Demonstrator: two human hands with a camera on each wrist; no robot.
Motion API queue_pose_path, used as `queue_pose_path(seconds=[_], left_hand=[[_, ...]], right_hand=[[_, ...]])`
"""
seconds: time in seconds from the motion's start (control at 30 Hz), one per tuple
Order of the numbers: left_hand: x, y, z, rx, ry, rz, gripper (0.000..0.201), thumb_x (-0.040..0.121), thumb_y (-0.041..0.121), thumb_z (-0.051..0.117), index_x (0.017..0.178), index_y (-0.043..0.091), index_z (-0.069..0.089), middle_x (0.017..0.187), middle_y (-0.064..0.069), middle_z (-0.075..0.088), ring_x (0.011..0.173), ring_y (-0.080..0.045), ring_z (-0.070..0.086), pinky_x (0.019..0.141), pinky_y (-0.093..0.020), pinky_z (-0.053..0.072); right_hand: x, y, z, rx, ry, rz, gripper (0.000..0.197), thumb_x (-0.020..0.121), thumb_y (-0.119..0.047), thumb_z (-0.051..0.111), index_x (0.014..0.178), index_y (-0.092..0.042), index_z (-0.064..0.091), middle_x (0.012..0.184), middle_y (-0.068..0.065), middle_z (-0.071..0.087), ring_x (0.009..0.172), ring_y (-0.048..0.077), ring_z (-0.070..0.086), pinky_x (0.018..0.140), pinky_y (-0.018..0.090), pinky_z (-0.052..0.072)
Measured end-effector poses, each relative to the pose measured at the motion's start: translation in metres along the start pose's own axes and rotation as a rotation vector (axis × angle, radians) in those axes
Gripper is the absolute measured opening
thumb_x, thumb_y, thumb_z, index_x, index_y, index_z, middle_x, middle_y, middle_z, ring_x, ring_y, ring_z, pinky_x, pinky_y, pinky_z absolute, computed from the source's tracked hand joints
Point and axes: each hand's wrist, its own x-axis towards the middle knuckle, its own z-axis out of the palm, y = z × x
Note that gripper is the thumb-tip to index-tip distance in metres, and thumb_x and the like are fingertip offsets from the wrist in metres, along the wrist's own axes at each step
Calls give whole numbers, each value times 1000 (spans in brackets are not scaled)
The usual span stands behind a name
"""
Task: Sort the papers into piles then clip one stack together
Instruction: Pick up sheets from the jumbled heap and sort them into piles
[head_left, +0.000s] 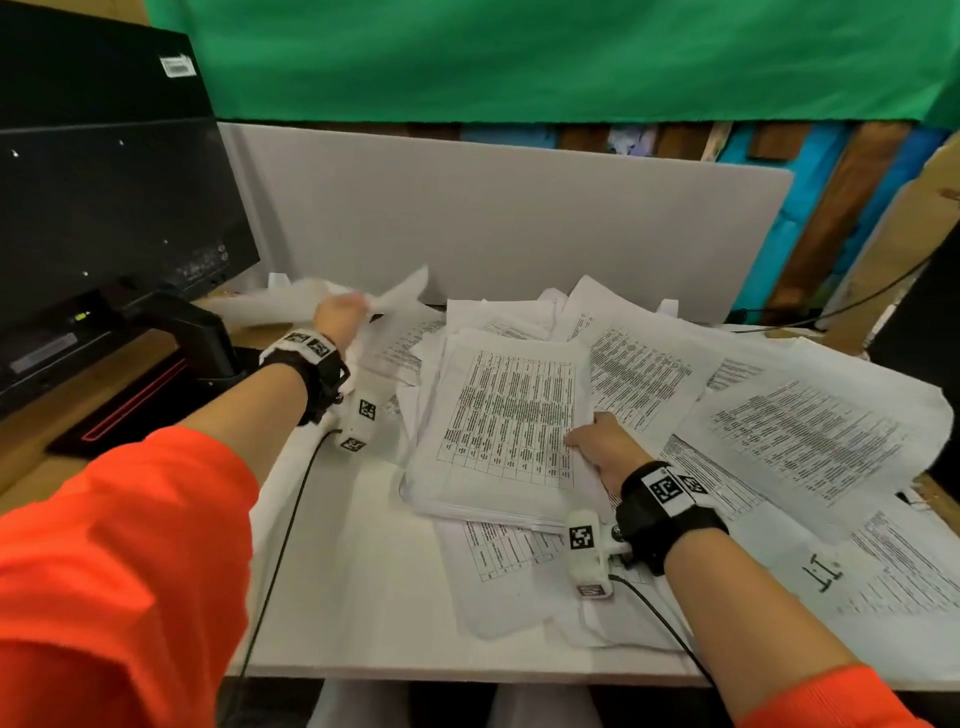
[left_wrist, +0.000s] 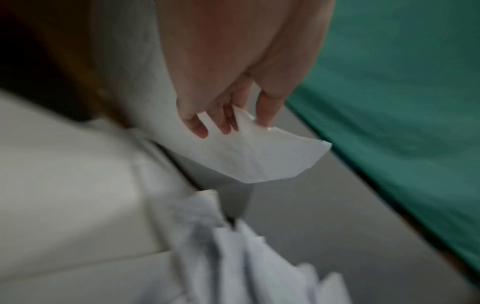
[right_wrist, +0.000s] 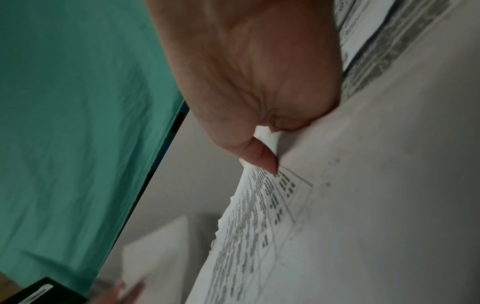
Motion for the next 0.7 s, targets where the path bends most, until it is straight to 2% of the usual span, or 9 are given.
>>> queue_pose_path(seconds=[0.1, 0.17, 0.27, 0.4, 0.47, 0.53, 0.57, 0.63, 0.7], left_hand=[[-45, 52, 7, -182, -130, 246, 36, 93, 29, 57, 122, 8, 63, 116, 0, 64, 103, -11, 59, 94, -28, 45], [-72, 78, 11, -222, -203, 367, 28, 92, 22, 60, 113, 5, 68, 97, 0, 69, 77, -1, 66, 74, -18, 52], [-92, 76, 15, -53, -310, 398, 22, 87, 3, 64, 108, 6, 66, 83, 4, 61, 41, 9, 53, 45, -3, 39], [-101, 34, 21, 89, -527, 174, 23, 87, -1, 62, 100, 17, 64, 116, -6, 64, 81, -8, 68, 64, -15, 53], [-101, 9, 28, 142, -525, 124, 23, 88, -4, 59, 98, 17, 63, 125, -9, 59, 91, -12, 64, 71, -16, 53], [-104, -10, 37, 220, -521, 87, 26, 87, -6, 58, 96, 18, 63, 130, -10, 56, 106, -21, 60, 88, -26, 52], [-104, -18, 40, 273, -514, 79, 28, 86, -7, 59, 94, 20, 63, 133, -10, 54, 112, -24, 57, 95, -31, 49], [-100, -34, 44, 388, -509, 49, 32, 84, -9, 59, 102, 17, 63, 136, -11, 51, 112, -23, 54, 92, -30, 48], [-99, -40, 48, 501, -501, 6, 49, 82, -8, 60, 124, 17, 54, 138, -13, 44, 105, -24, 52, 82, -28, 49]], right_hand=[[2, 3, 1, 12, -4, -13, 49, 91, -1, 56, 136, -4, 36, 120, 24, 58, 108, 40, 61, 90, 54, 54], [1, 5, -2, 31, -24, -29, 47, 91, -1, 56, 135, -5, 37, 115, 22, 58, 100, 37, 62, 80, 49, 57], [0, 8, -10, 111, -68, -53, 42, 92, 1, 54, 132, -1, 43, 109, 22, 58, 83, 30, 59, 64, 38, 53], [-4, 13, -18, 241, -115, -59, 18, 96, 5, 46, 102, -2, 61, 102, 21, 62, 81, 29, 61, 79, 38, 51], [-6, 13, -21, 248, -106, -62, 20, 98, -1, 47, 89, -8, 63, 93, 13, 66, 71, 19, 62, 66, 29, 54], [-4, 12, -19, 217, -54, -38, 18, 98, -6, 49, 96, 1, 66, 88, 11, 68, 73, 21, 64, 59, 28, 54], [0, 13, -19, 203, -28, -25, 23, 97, -7, 47, 104, 7, 65, 93, 14, 69, 83, 28, 67, 68, 35, 57], [5, 15, -17, 240, 10, 0, 31, 96, -9, 43, 111, 10, 62, 103, 21, 69, 98, 38, 66, 92, 50, 53], [1, 15, -16, 339, -6, -3, 29, 99, -18, 42, 95, -1, 64, 89, 13, 67, 81, 29, 64, 84, 43, 54]])
